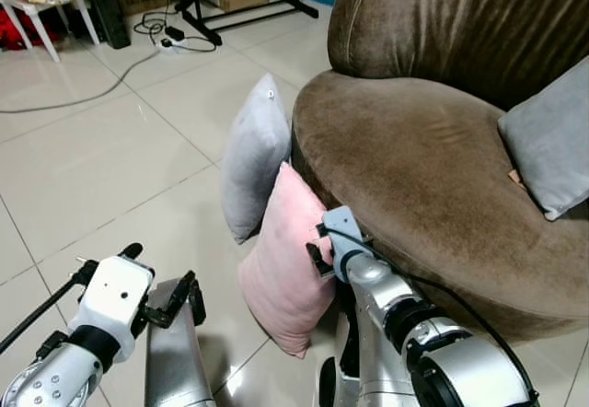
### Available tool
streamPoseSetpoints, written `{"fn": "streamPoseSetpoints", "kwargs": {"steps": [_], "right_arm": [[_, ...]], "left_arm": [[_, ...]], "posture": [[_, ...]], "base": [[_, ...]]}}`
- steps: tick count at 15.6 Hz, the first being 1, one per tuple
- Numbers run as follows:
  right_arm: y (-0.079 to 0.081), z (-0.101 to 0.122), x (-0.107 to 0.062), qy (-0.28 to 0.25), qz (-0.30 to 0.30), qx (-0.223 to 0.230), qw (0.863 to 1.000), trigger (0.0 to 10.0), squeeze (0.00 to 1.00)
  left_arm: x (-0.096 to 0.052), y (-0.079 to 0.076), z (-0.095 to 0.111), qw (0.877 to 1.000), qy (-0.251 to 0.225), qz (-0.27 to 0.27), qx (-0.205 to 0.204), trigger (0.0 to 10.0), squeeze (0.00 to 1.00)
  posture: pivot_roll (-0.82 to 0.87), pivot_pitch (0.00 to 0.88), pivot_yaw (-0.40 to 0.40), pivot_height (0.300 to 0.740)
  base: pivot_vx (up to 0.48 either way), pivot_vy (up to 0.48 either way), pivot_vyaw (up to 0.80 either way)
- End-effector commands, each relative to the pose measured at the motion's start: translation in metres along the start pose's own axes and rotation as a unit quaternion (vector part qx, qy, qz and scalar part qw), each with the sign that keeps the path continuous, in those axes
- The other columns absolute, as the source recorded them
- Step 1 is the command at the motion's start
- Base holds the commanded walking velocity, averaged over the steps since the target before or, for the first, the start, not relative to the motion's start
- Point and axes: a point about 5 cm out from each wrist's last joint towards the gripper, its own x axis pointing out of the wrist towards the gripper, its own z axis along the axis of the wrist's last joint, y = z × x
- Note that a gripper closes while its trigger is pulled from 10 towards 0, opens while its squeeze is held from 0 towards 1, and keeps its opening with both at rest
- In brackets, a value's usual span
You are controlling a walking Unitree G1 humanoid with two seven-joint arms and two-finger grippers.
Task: Move the pillow to the sofa from floor
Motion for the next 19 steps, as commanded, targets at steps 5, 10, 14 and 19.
{"fn": "streamPoseSetpoints", "kwargs": {"steps": [5,10,14,19], "right_arm": [[0.003,-0.021,-0.002,0.076,0.002,-0.034,0.997,1.0,0.0],[0.013,-0.015,-0.001,0.067,0.039,-0.027,0.997,0.0,0.0],[0.018,-0.011,-0.001,0.06,0.056,-0.023,0.996,0.0,0.0],[0.019,-0.011,-0.001,0.059,0.065,-0.02,0.996,0.0,0.0]], "left_arm": [[-0.015,-0.01,-0.004,0.998,0.03,-0.051,-0.01,10.0,0.0],[-0.019,-0.018,-0.005,0.995,0.041,-0.084,-0.024,10.0,0.0],[-0.019,-0.018,-0.006,0.995,0.044,-0.088,-0.024,10.0,0.0],[-0.018,-0.018,-0.006,0.994,0.044,-0.095,-0.023,10.0,0.0]], "posture": [[0.06,0.147,-0.065,0.41],[0.06,0.14,-0.073,0.41],[0.06,0.132,-0.075,0.41],[0.06,0.119,-0.068,0.41]], "base": [[0.0,0.0,0.0],[0.0,0.0,0.0],[0.0,0.0,0.0],[0.0,0.0,0.0]]}}
